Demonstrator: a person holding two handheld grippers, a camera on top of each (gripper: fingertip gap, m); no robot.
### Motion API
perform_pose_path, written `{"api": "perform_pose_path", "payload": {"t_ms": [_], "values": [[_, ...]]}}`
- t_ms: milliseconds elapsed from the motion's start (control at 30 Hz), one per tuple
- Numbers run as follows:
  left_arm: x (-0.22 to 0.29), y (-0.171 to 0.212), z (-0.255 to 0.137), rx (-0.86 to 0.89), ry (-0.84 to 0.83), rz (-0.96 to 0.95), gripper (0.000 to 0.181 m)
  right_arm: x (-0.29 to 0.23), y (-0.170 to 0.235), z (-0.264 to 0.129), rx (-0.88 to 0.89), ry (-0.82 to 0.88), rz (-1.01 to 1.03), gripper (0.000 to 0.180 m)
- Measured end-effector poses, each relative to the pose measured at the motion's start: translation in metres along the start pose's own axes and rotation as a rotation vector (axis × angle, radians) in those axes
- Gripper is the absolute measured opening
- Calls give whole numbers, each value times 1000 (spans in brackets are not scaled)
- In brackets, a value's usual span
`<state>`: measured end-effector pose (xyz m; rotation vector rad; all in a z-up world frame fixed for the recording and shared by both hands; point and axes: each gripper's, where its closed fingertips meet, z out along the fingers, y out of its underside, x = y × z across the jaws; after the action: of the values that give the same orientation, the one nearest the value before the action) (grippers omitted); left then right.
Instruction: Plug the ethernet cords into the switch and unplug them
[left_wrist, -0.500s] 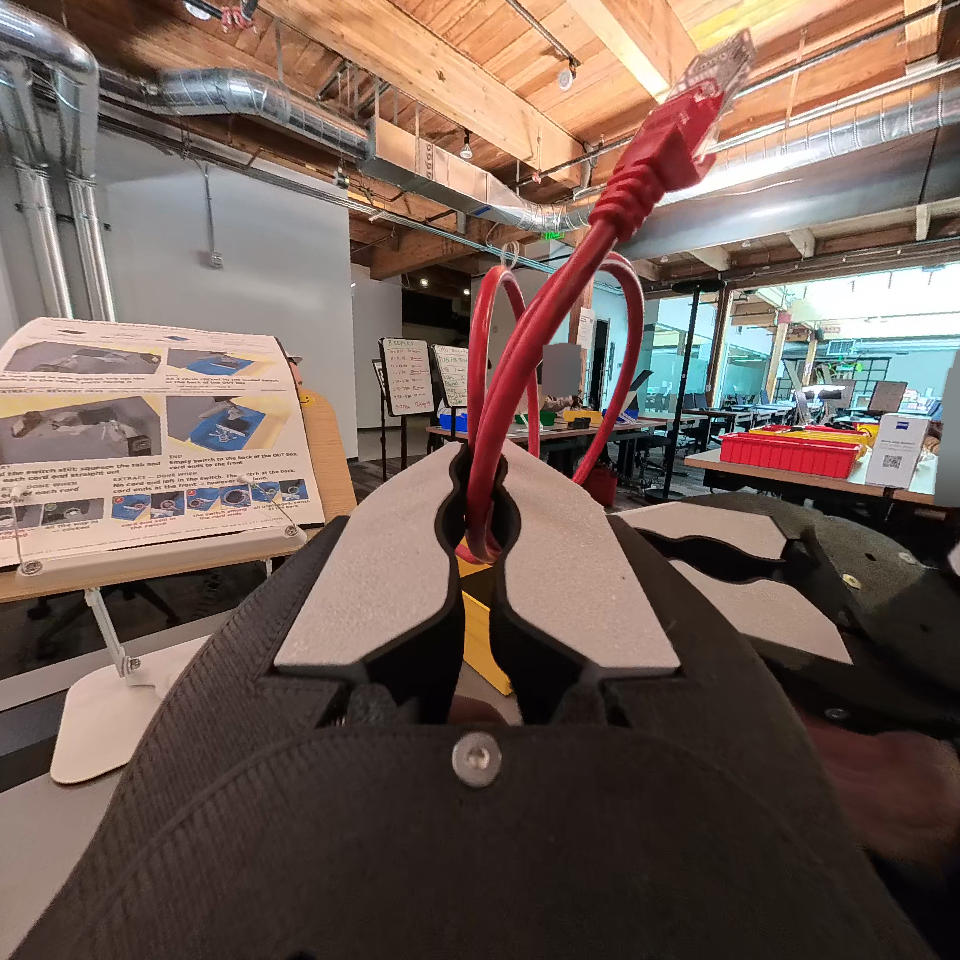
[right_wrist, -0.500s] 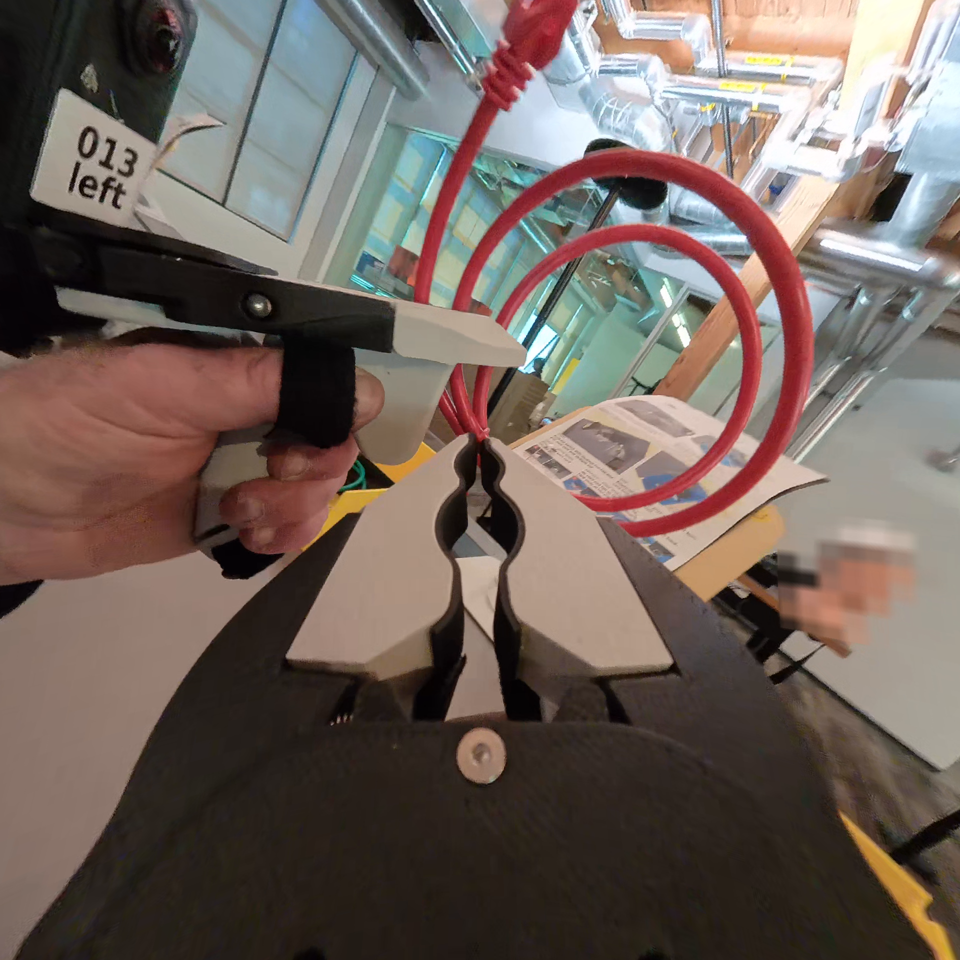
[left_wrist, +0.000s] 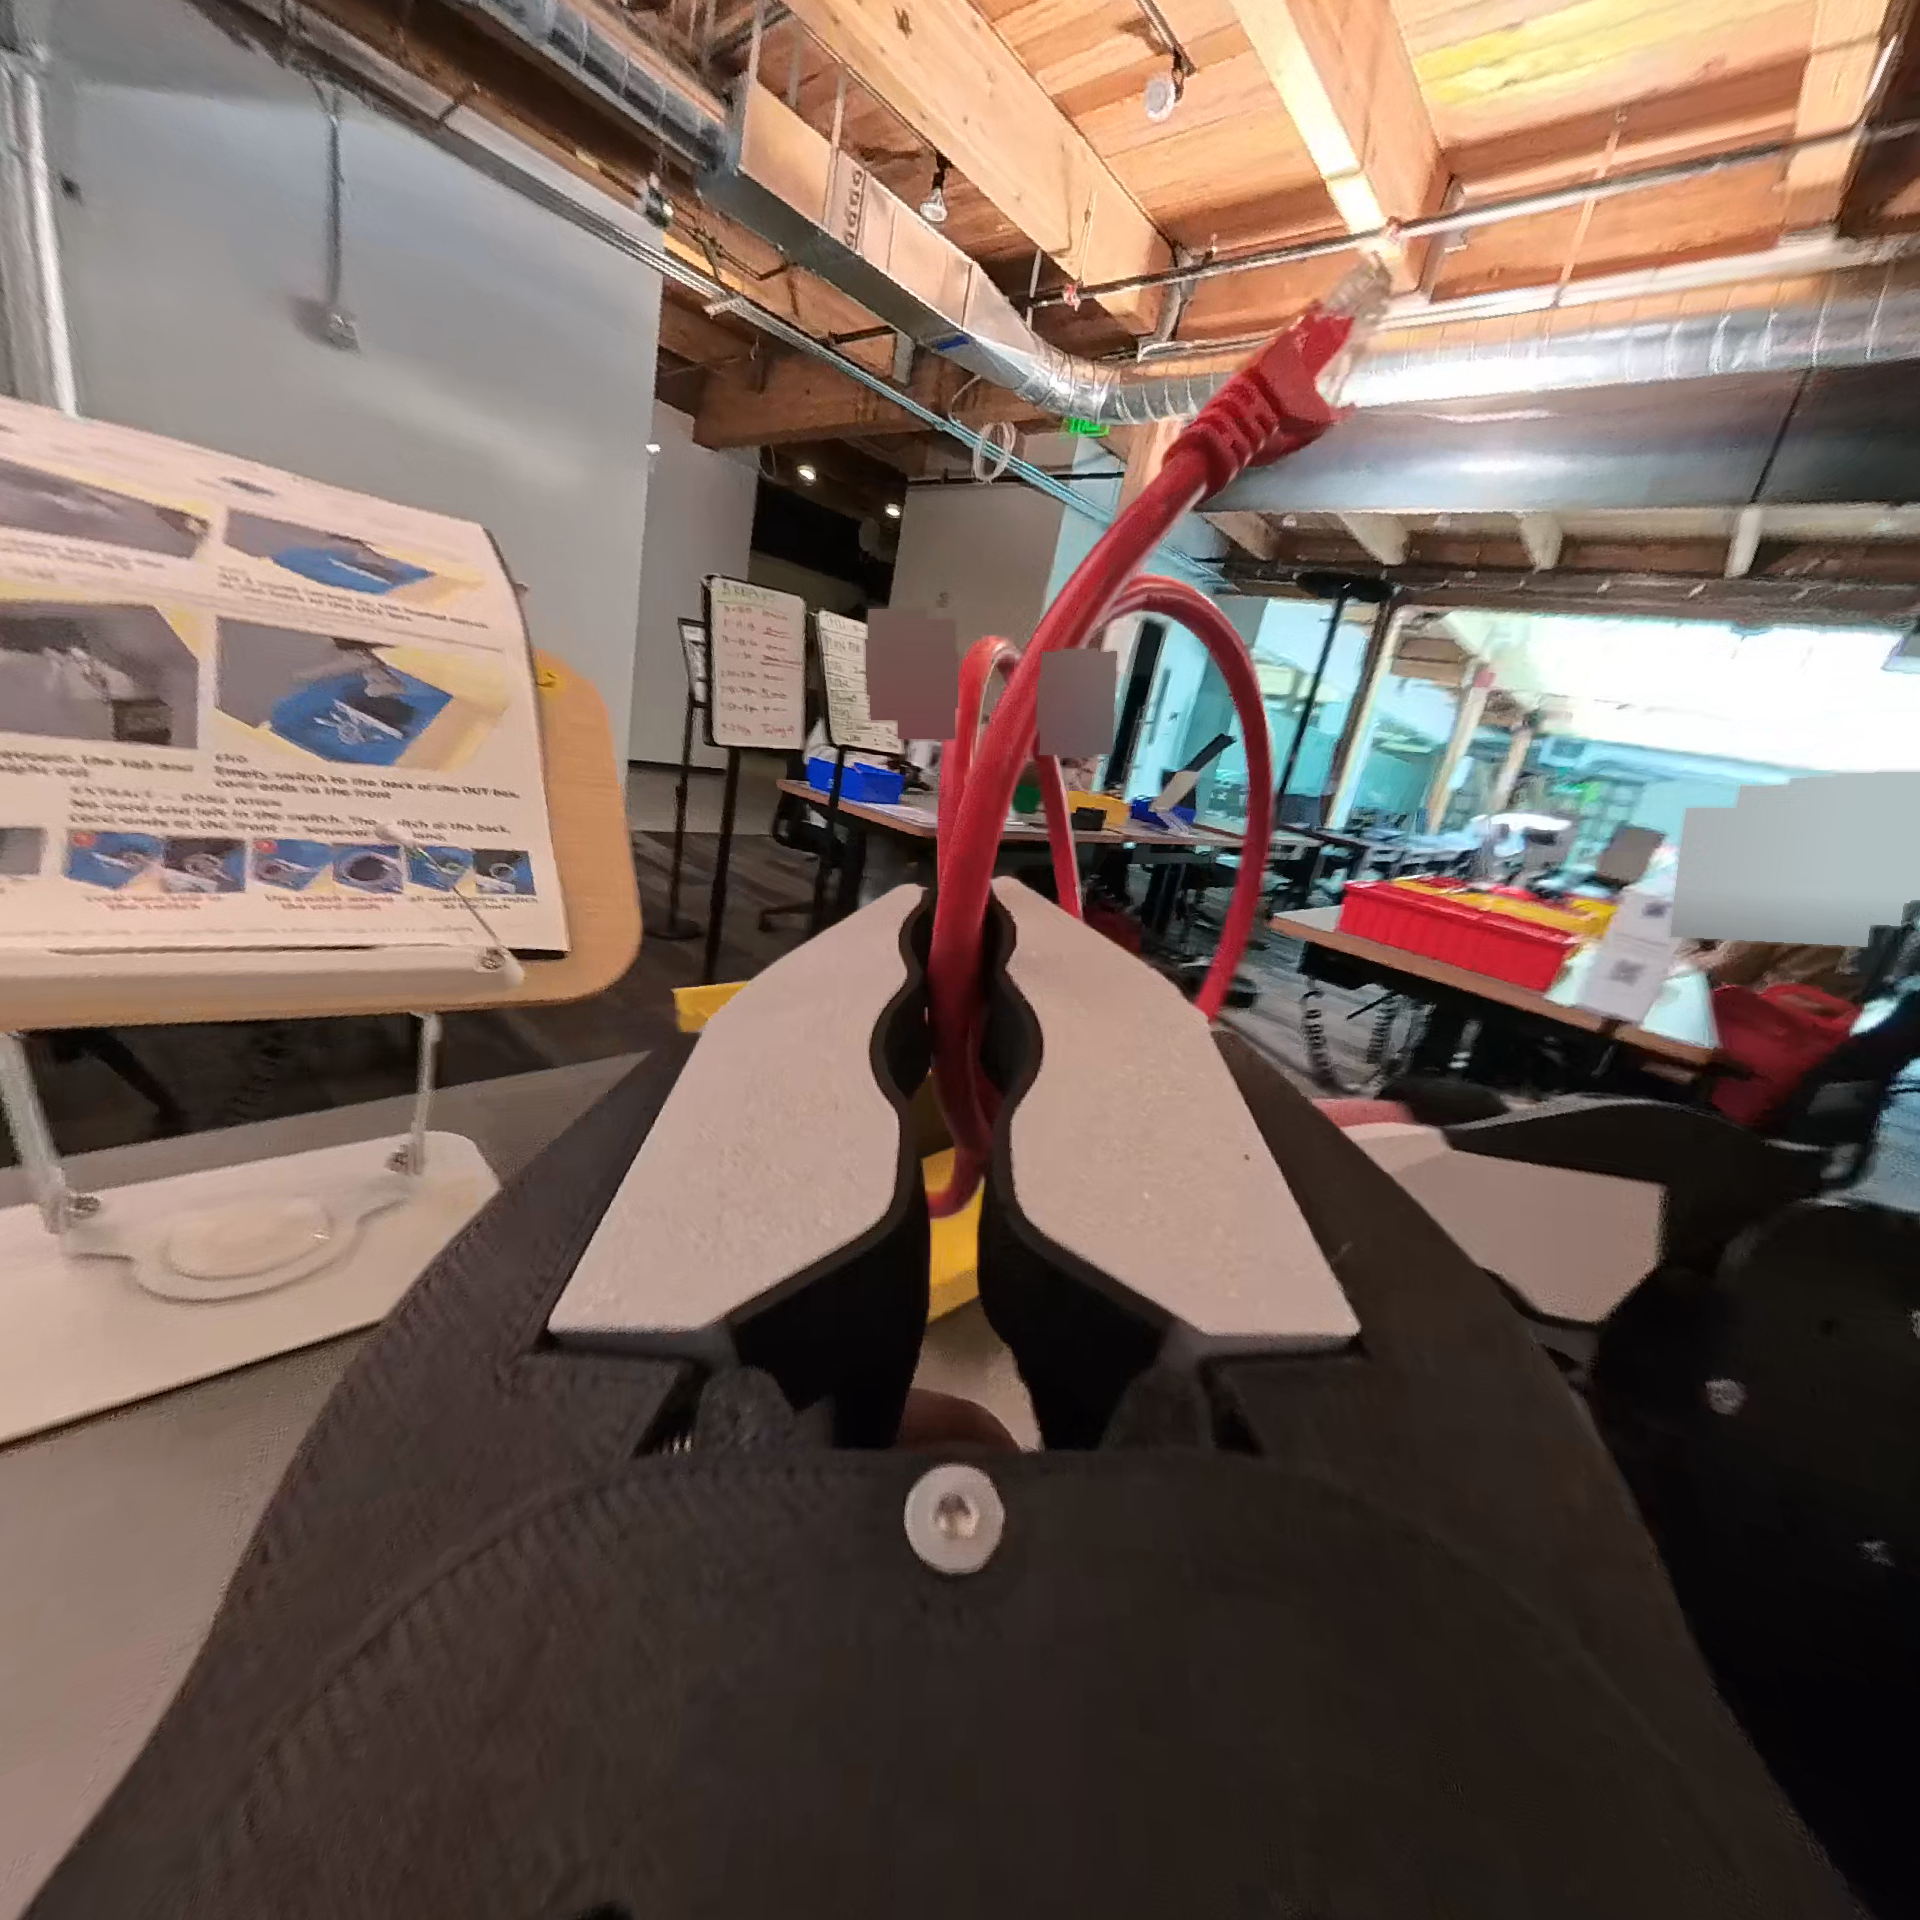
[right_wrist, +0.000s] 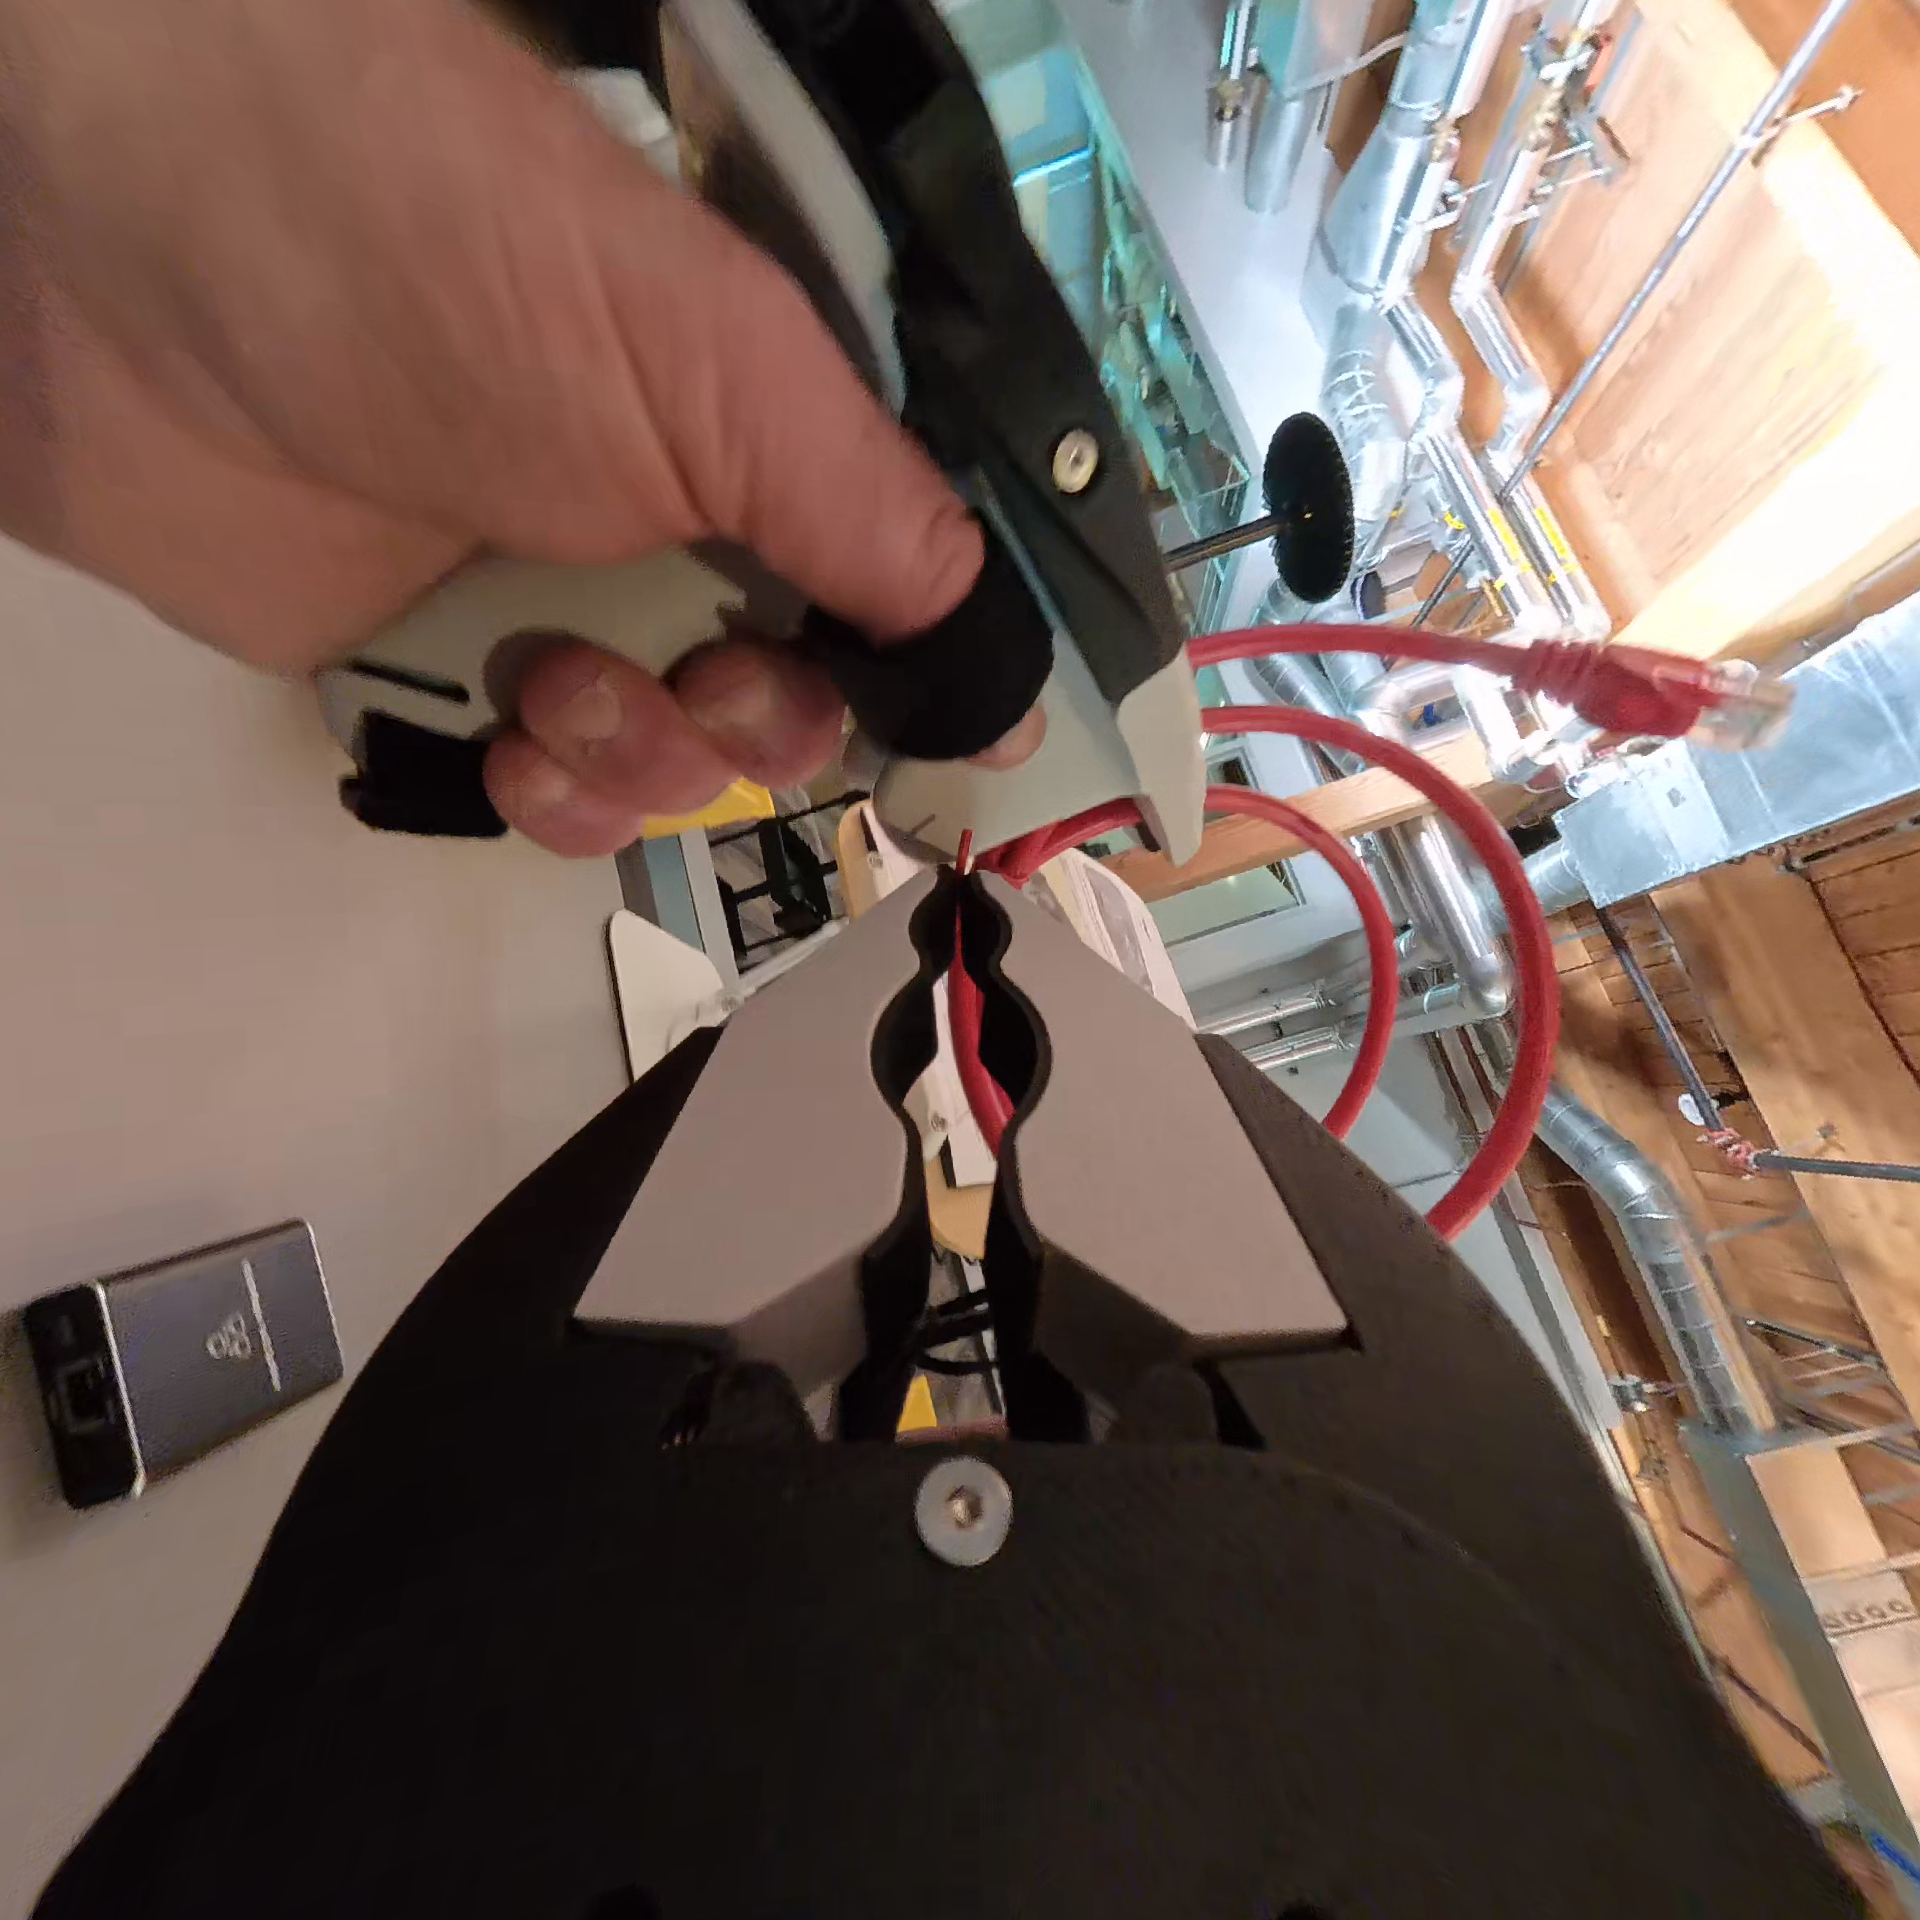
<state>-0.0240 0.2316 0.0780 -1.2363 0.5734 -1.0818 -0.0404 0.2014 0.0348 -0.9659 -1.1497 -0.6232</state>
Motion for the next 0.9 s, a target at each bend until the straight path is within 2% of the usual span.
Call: {"api": "perform_pose_path", "payload": {"t_ms": [167, 267, 333, 400, 533, 633, 733, 900], "values": [[-2, -1, 1, -14, 33, -135, 5, 6, 11, -3, -11, -2, -25, 0], [-1, -5, 0, 12, 30, -105, 5, 8, 12, -4, 6, 2, 33, 1], [-5, -12, -2, 38, 16, -81, 5, 5, 15, -5, 12, -20, 89, 11], [-9, -22, -5, 72, 18, -76, 5, 7, 14, -6, 46, -50, 239, 14], [-8, -27, -7, 87, 18, -34, 5, 25, 9, -9, 191, -120, 716, 7], [-2, -22, -5, 79, 40, -34, 5, 26, 9, -5, 227, -172, 930, 8], [0, -20, -4, 74, 45, -39, 5, 17, 10, -2, 198, -176, 883, 8], [0, -21, -4, 75, 47, -38, 5, 16, 5, -2, 198, -156, 837, 0]]}}
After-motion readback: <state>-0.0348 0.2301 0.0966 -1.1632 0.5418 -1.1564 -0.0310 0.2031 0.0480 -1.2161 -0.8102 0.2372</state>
